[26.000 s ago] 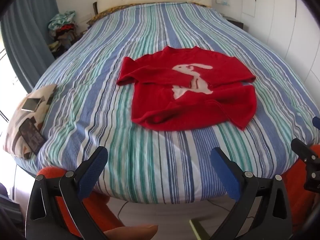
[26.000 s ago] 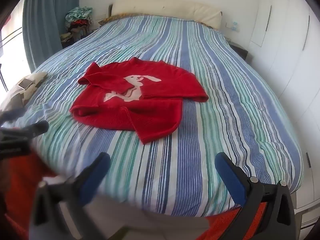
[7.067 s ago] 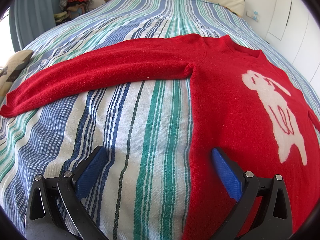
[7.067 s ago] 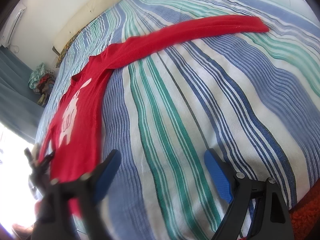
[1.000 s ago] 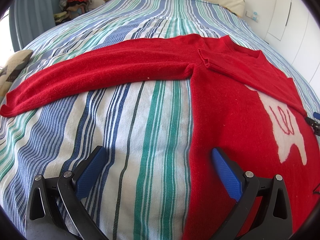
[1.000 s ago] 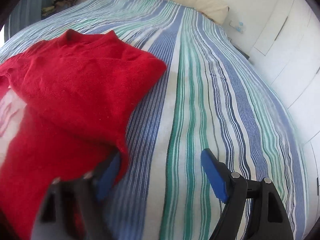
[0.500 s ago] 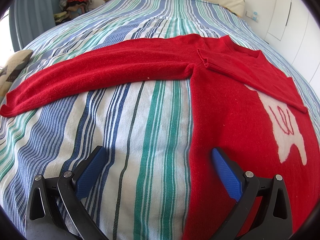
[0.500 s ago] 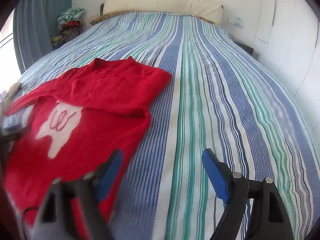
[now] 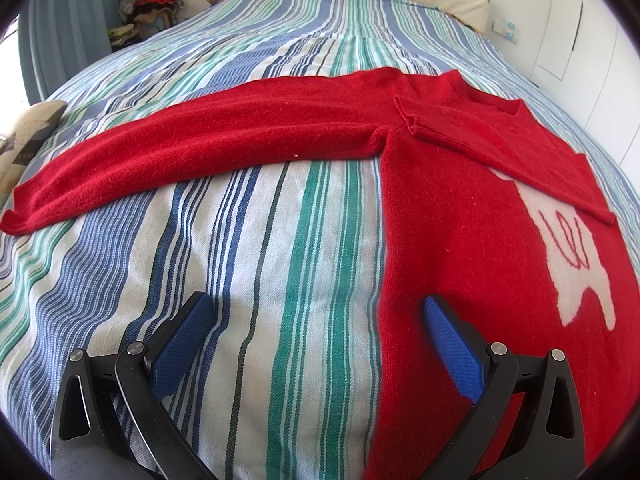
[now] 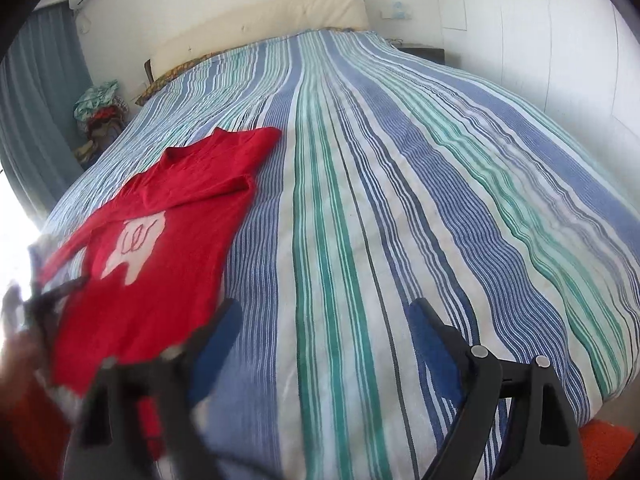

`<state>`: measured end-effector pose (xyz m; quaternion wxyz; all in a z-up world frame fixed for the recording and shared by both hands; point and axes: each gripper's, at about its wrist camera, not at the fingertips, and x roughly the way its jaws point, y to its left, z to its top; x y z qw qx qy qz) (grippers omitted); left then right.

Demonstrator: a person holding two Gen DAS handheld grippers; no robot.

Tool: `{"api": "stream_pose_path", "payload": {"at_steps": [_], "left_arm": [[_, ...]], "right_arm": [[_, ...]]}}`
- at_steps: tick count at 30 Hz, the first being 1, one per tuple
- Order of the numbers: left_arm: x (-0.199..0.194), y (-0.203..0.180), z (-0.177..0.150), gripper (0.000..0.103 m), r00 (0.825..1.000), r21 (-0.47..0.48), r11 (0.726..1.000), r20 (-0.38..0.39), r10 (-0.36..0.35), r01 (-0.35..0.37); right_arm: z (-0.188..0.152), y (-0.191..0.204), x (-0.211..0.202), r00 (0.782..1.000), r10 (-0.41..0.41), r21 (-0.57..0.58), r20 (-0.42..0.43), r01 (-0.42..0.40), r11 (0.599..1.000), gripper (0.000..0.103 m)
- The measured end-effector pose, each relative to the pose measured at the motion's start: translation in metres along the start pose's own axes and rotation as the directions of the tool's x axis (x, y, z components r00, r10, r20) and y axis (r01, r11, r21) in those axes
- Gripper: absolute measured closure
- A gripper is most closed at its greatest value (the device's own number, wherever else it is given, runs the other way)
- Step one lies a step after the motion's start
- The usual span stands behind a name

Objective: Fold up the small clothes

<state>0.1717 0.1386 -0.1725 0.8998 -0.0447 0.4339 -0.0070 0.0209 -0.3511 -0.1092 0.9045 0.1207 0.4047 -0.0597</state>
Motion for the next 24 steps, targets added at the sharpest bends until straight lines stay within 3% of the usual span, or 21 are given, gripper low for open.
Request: {"api": "stream_pose_path", "payload": {"at_steps": [12, 24], "left_arm": [[0.005, 0.010, 0.007, 0.000, 0.997, -0.033, 0.997, -0.031, -0.071, 0.070], [0.008, 0.017, 0.020, 0.000, 0.977, -0.060, 0.989, -0.156, -0.144, 0.136]], "right_arm": [[-0.008, 0.024, 0.022, 0.995, 0.071, -0.061, -0.069, -0.075, 0.995, 0.019], [-0.010, 0.019, 0.028, 0.992, 0.089, -0.018, -0.093, -0.091, 0.996, 0.019]]}}
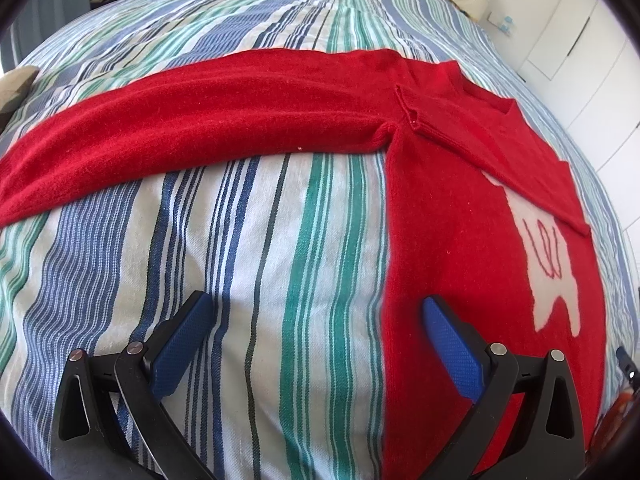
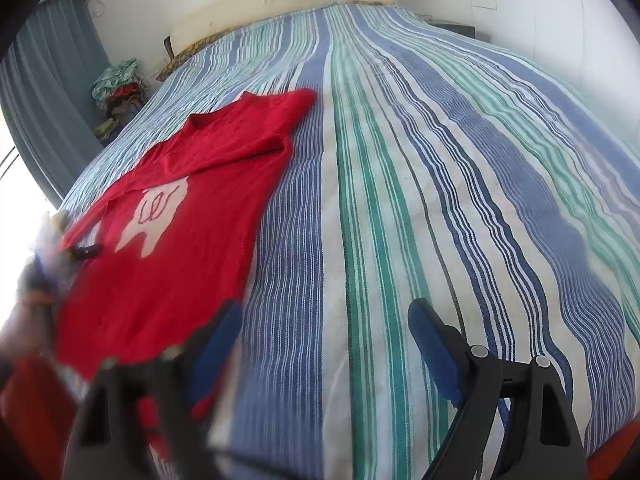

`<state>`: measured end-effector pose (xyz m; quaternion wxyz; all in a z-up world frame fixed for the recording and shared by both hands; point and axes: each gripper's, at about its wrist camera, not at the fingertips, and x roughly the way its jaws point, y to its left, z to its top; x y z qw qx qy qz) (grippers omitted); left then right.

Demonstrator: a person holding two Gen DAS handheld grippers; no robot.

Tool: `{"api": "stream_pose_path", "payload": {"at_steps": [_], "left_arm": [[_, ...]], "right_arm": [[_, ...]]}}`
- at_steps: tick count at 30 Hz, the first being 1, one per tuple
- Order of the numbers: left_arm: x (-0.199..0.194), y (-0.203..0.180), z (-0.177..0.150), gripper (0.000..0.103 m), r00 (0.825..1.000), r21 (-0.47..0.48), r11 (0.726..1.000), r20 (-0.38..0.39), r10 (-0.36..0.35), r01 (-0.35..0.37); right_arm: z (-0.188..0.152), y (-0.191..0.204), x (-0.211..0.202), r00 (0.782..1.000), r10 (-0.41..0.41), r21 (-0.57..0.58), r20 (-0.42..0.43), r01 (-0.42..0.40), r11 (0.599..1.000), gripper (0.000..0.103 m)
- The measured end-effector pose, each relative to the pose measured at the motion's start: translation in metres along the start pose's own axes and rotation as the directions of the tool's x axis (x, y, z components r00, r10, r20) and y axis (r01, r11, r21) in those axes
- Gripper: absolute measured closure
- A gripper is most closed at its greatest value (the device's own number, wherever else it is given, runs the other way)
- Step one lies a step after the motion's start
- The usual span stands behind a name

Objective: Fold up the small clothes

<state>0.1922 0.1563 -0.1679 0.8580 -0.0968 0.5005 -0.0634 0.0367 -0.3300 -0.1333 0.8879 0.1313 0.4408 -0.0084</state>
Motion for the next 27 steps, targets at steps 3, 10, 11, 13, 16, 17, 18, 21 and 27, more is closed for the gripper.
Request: {"api": "stream_pose_path", "payload": {"at_steps": [3, 10, 11, 13, 16, 17, 18, 21, 27], "left_arm": [[-0.003, 0.003, 0.001, 0.000, 0.999, 0.004, 1.000, -0.028, -0.024, 0.024], [-0.020, 0.013, -0.013, 0.000, 0.995, 0.004, 0.997, -0.073, -0.073, 0.073], [-0.022, 0.013, -0.016, 0.000, 0.993, 0.013, 0.997, -0.090, -0.070, 0.072], [-0.025, 0.009, -0.022, 0.000, 0.992, 0.042, 0.998, -0.113, -0.051, 0.056], [-0.026, -0.001, -0.031, 0.000, 0.992, 0.086, 0.996, -0.129, 0.003, 0.008], [-0.025, -0.004, -0.032, 0.000, 0.992, 0.105, 0.994, -0.127, 0.023, -0.010], [-0.024, -0.007, -0.034, 0.000, 0.992, 0.119, 0.993, -0.123, 0.040, -0.025], [-0.024, -0.009, -0.038, 0.000, 0.993, 0.117, 0.992, -0.106, 0.057, -0.045], [-0.044, 0.002, -0.032, 0.002, 0.993, 0.003, 1.000, -0.114, -0.011, 0.011]], "right_arm": [[0.000, -0.001, -0.001, 1.000, 0.002, 0.005, 0.002, -0.002, 1.000, 0.019], [0.000, -0.001, -0.002, 1.000, 0.006, 0.003, 0.004, -0.006, 1.000, 0.019], [-0.001, -0.001, -0.002, 1.000, 0.006, 0.003, 0.004, -0.006, 1.000, 0.019], [-0.001, -0.001, -0.002, 1.000, 0.008, 0.005, 0.001, -0.008, 1.000, 0.019], [-0.001, 0.000, -0.001, 1.000, 0.009, 0.006, -0.004, -0.009, 1.000, 0.019], [-0.001, 0.000, 0.000, 1.000, 0.010, 0.006, -0.005, -0.010, 1.000, 0.019], [-0.002, 0.001, 0.000, 1.000, 0.011, 0.004, -0.006, -0.011, 1.000, 0.019], [-0.002, 0.002, 0.001, 1.000, 0.010, -0.004, -0.007, -0.010, 1.000, 0.019], [-0.002, 0.001, 0.001, 1.000, 0.010, 0.004, -0.010, -0.010, 1.000, 0.019]]}}
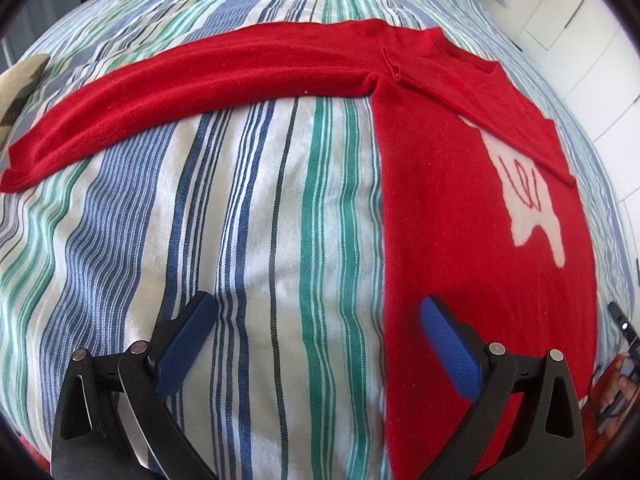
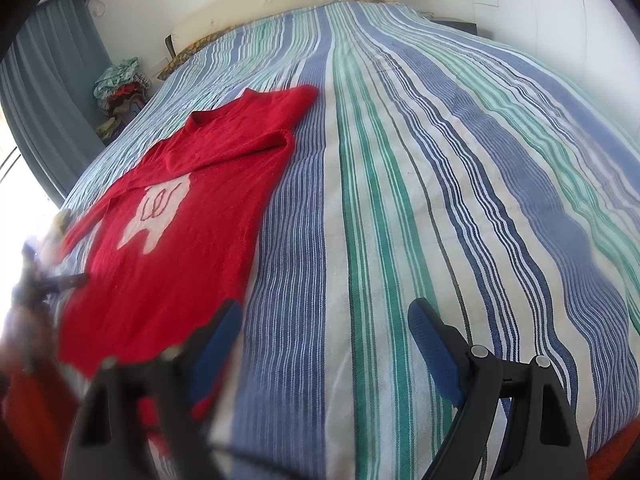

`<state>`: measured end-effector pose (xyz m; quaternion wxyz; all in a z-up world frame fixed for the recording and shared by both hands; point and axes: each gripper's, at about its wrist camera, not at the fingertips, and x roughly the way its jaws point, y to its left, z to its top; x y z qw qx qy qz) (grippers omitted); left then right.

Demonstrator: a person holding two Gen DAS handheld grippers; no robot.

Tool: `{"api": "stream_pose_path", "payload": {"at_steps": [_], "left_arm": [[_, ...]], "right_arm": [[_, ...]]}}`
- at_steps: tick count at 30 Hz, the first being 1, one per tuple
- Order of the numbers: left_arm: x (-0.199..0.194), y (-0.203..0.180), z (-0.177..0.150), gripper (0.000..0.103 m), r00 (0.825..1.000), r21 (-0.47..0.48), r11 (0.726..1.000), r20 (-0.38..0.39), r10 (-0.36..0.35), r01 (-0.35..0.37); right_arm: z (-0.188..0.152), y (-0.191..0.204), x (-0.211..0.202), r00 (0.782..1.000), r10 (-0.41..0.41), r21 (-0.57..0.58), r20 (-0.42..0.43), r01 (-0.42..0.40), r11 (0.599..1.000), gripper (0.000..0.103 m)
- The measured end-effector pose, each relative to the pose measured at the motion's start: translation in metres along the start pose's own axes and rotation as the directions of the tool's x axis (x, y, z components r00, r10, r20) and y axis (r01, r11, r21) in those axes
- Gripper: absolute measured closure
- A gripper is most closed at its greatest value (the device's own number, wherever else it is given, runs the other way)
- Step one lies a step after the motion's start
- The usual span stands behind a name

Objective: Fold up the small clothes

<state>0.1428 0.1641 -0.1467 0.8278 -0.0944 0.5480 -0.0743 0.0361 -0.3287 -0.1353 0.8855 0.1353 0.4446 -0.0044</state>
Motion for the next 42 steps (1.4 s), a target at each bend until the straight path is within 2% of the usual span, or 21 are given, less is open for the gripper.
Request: {"api": "stream_pose_path", "payload": {"at_steps": [3, 6, 8, 11, 12, 13, 15, 19, 21, 22, 23, 25, 27, 29, 31, 33, 36, 39, 40, 41, 42], "left_arm": [[-0.029, 0.025, 0.014, 0.002, 0.992, -0.105, 0.988, 0.067, -0.107, 0.114], [-0.052, 0.069, 0.035, 0.001, 0.984, -0.252, 0.958, 0.143, -0.104, 0.138], [-0.055, 0.112, 0.043, 0.002, 0.984, -0.401, 0.905, 0.158, -0.086, 0.144], [-0.047, 0.173, 0.045, 0.007, 0.986, -0.579, 0.805, 0.159, -0.044, 0.129], [-0.044, 0.189, 0.043, 0.011, 0.987, -0.618, 0.777, 0.159, -0.026, 0.120], [-0.043, 0.203, 0.042, 0.022, 0.988, -0.649, 0.753, 0.155, -0.007, 0.107], [-0.039, 0.224, 0.041, 0.028, 0.988, -0.697, 0.710, 0.156, 0.016, 0.099], [-0.030, 0.242, 0.040, 0.050, 0.978, -0.751, 0.640, 0.208, -0.005, 0.163], [-0.028, 0.248, 0.039, 0.073, 0.969, -0.755, 0.624, 0.248, -0.011, 0.201], [-0.026, 0.249, 0.040, 0.092, 0.965, -0.756, 0.620, 0.262, -0.006, 0.209], [-0.027, 0.250, 0.040, 0.100, 0.963, -0.757, 0.621, 0.269, 0.011, 0.204], [-0.038, 0.240, 0.048, 0.100, 0.957, -0.734, 0.656, 0.283, 0.065, 0.173], [-0.055, 0.215, 0.071, 0.100, 0.945, -0.658, 0.739, 0.313, 0.099, 0.141], [-0.074, 0.171, 0.102, 0.100, 0.930, -0.539, 0.833, 0.356, 0.090, 0.126], [-0.090, 0.111, 0.139, 0.100, 0.914, -0.389, 0.911, 0.405, 0.035, 0.137], [-0.103, 0.039, 0.170, 0.100, 0.898, -0.218, 0.964, 0.439, -0.044, 0.154], [-0.107, -0.078, 0.197, 0.100, 0.880, 0.034, 0.987, 0.449, -0.157, 0.159], [-0.085, -0.178, 0.197, 0.099, 0.881, 0.211, 0.964, 0.411, -0.235, 0.159], [-0.070, -0.204, 0.192, 0.090, 0.892, 0.246, 0.957, 0.382, -0.242, 0.154], [-0.051, -0.227, 0.184, 0.063, 0.909, 0.277, 0.948, 0.333, -0.250, 0.159], [-0.032, -0.245, 0.171, 0.043, 0.930, 0.293, 0.944, 0.282, -0.237, 0.152]], "right_arm": [[0.000, -0.002, 0.000, 1.000, -0.001, 0.009, 0.002, 0.001, 1.000, 0.019], [0.001, -0.003, 0.001, 1.000, 0.003, 0.014, -0.002, -0.003, 1.000, 0.019], [0.001, -0.003, 0.003, 1.000, 0.006, 0.014, -0.006, -0.006, 1.000, 0.019], [0.002, -0.002, 0.004, 1.000, 0.012, 0.010, -0.007, -0.012, 1.000, 0.019], [0.002, -0.002, 0.004, 1.000, 0.013, 0.008, -0.006, -0.013, 1.000, 0.019], [0.001, -0.001, 0.004, 1.000, 0.014, 0.005, -0.006, -0.014, 1.000, 0.019], [0.001, -0.001, 0.005, 1.000, 0.012, 0.001, -0.009, -0.012, 1.000, 0.019], [0.000, 0.000, 0.007, 1.000, 0.007, 0.002, -0.019, -0.007, 1.000, 0.019], [0.000, 0.000, 0.009, 1.000, 0.004, 0.000, -0.022, -0.004, 1.000, 0.019], [0.000, 0.001, 0.010, 1.000, 0.003, -0.003, -0.024, -0.003, 1.000, 0.019], [0.000, 0.002, 0.011, 1.000, 0.002, -0.006, -0.026, -0.002, 1.000, 0.019], [0.000, 0.003, 0.012, 1.000, 0.000, -0.013, -0.029, -0.001, 1.000, 0.019], [-0.001, 0.005, 0.012, 1.000, 0.002, -0.018, -0.030, -0.003, 1.000, 0.019], [-0.001, 0.005, 0.012, 1.000, 0.009, -0.021, -0.030, -0.009, 1.000, 0.019], [-0.001, 0.005, 0.013, 0.999, 0.020, -0.021, -0.031, -0.020, 1.000, 0.019], [0.001, 0.005, 0.014, 0.999, 0.030, -0.017, -0.030, -0.031, 0.999, 0.019], [0.003, 0.004, 0.012, 0.999, 0.041, -0.008, -0.020, -0.041, 0.999, 0.019], [0.005, 0.002, 0.007, 0.999, 0.040, -0.001, 0.001, -0.040, 0.999, 0.019], [0.005, 0.000, 0.005, 0.999, 0.038, 0.005, 0.008, -0.038, 0.999, 0.019], [0.006, -0.002, 0.004, 0.999, 0.036, 0.012, 0.013, -0.037, 0.999, 0.019], [0.006, -0.004, 0.003, 0.999, 0.036, 0.021, 0.017, -0.036, 0.999, 0.019]]}}
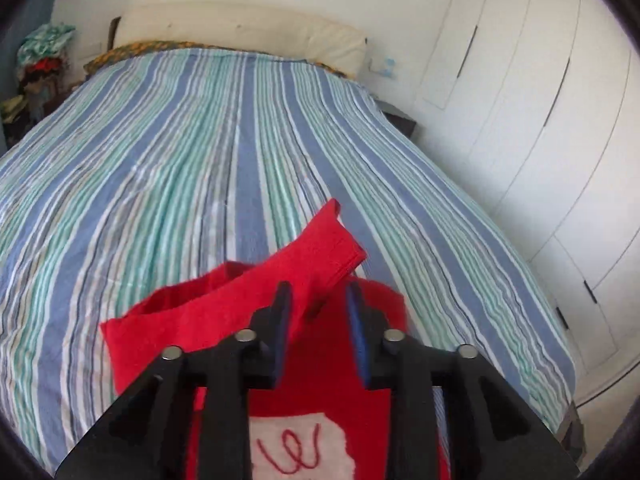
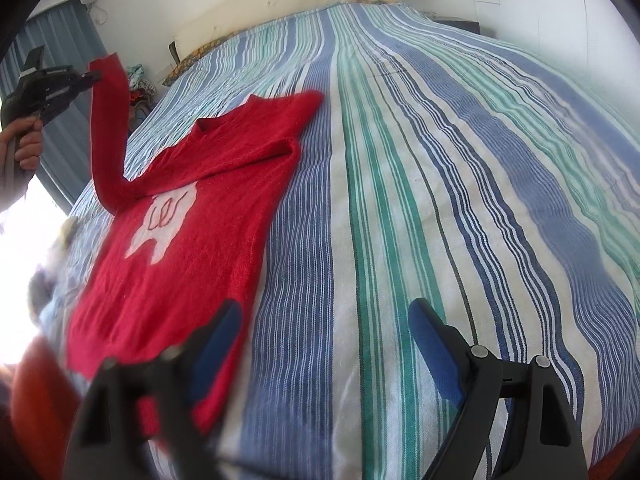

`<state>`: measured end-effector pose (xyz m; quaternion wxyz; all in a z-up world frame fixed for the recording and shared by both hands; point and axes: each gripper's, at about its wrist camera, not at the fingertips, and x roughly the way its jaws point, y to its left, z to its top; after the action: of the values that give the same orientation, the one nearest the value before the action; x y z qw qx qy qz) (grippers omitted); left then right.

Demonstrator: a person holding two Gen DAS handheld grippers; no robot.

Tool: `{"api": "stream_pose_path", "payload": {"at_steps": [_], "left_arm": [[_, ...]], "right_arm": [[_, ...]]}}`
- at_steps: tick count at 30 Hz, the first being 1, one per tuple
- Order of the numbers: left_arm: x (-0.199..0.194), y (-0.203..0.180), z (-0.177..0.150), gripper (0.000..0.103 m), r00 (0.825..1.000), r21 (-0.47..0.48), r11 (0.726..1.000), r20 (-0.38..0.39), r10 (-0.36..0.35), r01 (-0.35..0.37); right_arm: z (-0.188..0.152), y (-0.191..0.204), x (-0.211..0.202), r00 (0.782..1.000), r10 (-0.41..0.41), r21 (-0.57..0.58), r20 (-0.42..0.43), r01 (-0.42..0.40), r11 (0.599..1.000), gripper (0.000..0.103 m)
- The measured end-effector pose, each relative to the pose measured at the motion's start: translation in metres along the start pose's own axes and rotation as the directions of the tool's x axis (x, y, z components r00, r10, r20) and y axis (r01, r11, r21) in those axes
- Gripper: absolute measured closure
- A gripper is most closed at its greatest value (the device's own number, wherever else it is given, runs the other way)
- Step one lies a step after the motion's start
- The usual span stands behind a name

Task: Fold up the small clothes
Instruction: 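Grasp the first sleeve cuff with the left gripper and fold it over the body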

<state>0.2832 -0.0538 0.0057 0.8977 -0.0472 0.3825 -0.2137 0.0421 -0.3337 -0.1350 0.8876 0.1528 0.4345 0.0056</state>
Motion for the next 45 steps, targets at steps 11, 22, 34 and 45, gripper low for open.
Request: {"api": "stream_pose_path", "payload": {"at_steps": [11, 22, 34, 45], "left_arm": [[-0.038, 0.052, -0.175, 0.030, 0.984, -0.129, 0.989, -0.170, 0.045, -0.067], [0.003, 0.133, -0.159, 0.028, 0.964, -0.022, 0.982, -0.198, 0.179, -0.187], [0.018, 0.195, -0.189, 0.097, 0.949, -0.399, 0.862, -0.085, 0.305, -0.313], [-0.008, 0.193, -0.196, 0.064, 0.974, -0.379, 0.897, -0.093, 0.208, -0.227]], "right_arm": [[0.003, -0.035, -0.006, 0.999, 0.049, 0.165, 0.011, -0.050, 0.985, 0.019], [0.005, -0.033, 0.006, 0.999, 0.047, 0.168, -0.013, -0.044, 0.985, 0.019], [0.002, -0.036, 0.009, 0.999, 0.021, 0.168, -0.024, -0.017, 0.986, 0.019], [0.005, -0.036, 0.014, 0.999, 0.021, 0.174, -0.025, -0.016, 0.985, 0.019]]}}
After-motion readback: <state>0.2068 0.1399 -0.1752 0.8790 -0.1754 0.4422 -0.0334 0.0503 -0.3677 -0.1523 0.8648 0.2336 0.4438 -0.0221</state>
